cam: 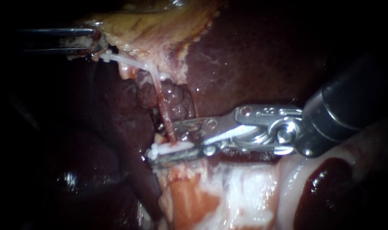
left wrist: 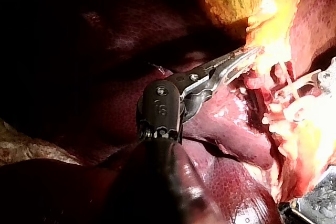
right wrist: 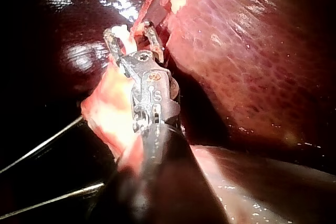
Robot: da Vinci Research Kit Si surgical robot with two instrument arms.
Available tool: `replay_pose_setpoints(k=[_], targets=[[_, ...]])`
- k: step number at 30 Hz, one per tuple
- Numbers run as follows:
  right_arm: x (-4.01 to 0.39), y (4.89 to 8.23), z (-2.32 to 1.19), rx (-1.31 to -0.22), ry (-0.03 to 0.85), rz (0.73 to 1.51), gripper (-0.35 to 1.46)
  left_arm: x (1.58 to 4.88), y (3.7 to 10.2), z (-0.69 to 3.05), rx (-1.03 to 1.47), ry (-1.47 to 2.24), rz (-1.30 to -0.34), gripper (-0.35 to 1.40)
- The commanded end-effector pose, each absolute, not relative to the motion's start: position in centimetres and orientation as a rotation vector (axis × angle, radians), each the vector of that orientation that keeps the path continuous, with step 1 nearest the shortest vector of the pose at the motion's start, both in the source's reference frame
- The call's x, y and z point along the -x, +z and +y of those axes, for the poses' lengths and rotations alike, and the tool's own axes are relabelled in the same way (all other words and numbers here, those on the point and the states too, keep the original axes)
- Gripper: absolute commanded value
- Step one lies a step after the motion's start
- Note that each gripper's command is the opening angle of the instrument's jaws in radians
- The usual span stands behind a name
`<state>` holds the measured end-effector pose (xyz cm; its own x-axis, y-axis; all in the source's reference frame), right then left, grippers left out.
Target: Going back first clip right tube
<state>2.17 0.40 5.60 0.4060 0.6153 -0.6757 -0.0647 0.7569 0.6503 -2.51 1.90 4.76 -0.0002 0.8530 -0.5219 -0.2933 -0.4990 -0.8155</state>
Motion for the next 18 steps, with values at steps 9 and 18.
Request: replay_pose_setpoints(k=[9,18], targets=[[-1.82,5.49,0.36,-0.530,0.375,1.106,0.50,2.51,4.76,1.89,1.392,1.648,-0.624,-0.35],[-1.19,5.19,0.51,-0.431,0.336,1.118,0.50,2.51,4.76,1.90,1.392,1.648,-0.624,-0.35]])
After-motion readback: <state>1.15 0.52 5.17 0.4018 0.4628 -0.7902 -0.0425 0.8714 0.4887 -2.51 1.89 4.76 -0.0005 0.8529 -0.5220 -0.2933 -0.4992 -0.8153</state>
